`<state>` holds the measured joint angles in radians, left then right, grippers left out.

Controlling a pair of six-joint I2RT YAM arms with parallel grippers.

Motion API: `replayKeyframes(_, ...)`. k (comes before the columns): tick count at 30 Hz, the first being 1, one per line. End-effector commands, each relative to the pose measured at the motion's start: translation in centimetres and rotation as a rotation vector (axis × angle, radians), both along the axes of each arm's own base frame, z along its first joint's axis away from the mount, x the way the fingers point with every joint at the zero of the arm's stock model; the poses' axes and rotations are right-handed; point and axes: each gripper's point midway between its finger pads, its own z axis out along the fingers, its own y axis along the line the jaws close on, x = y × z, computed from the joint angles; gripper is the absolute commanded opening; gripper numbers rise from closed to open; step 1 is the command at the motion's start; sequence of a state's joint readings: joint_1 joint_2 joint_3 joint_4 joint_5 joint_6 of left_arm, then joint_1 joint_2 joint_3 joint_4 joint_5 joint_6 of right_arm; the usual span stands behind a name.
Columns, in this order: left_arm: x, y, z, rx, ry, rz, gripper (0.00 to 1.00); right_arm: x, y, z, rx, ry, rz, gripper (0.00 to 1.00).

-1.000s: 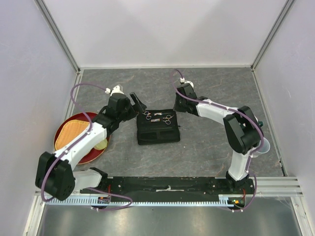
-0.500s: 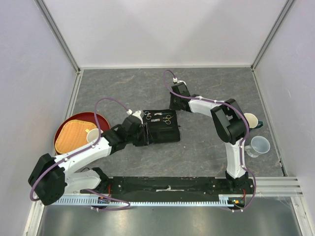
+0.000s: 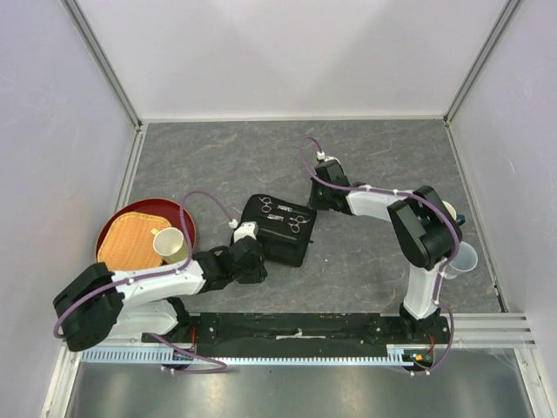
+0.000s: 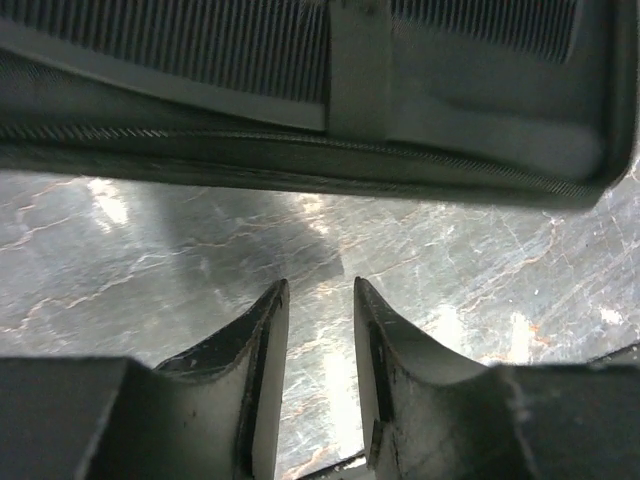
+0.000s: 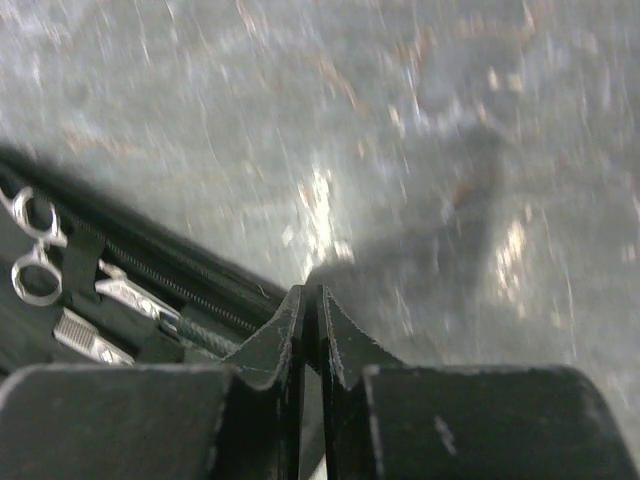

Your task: Sort the hair-cutting tools

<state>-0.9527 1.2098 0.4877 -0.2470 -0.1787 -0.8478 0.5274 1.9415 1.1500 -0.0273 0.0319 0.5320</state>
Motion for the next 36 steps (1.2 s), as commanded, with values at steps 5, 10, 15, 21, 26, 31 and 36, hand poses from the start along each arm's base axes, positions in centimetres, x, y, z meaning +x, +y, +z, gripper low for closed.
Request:
replayKeyframes(5, 3.8, 3.0, 1.0, -0.039, -0.220, 0.301, 0.45, -10.9, -1.6, -2.8, 0.039, 0.215, 0.084, 0.14)
replayKeyframes(10, 5.7, 2.5, 3.1, -0.020, -0.308, 0.305, 0.56, -14.3, -1.9, -3.4, 0.081, 0.257, 0.122, 0.15)
replayKeyframes(15, 7.7, 0.6, 6.8, -0.060, -0.415, 0.264, 0.67, -15.5, -2.8, -4.0, 0.053, 0.268, 0.141, 0.15)
replayKeyframes(21, 8.9, -1.2, 10.3, -0.108, -0.490, 0.210, 0.70, -15.9, -2.5, -3.8, 0.064, 0.263, 0.148, 0.15)
replayKeyframes(26, 9.6, -3.3, 11.7, -0.168, -0.544, 0.146, 0.81, -16.0, -2.1, -3.3, 0.086, 0.254, 0.151, 0.15)
replayKeyframes(31, 10.9, -5.5, 10.1, -0.136, -0.513, 0.099, 0.86, -16.3, -2.4, -2.9, 0.094, 0.243, 0.127, 0.15)
replayKeyframes(36, 11.9, -6.6, 6.6, -0.061, -0.411, 0.103, 0.85, -16.8, -3.5, -0.6, 0.120, 0.165, 0.085, 0.16)
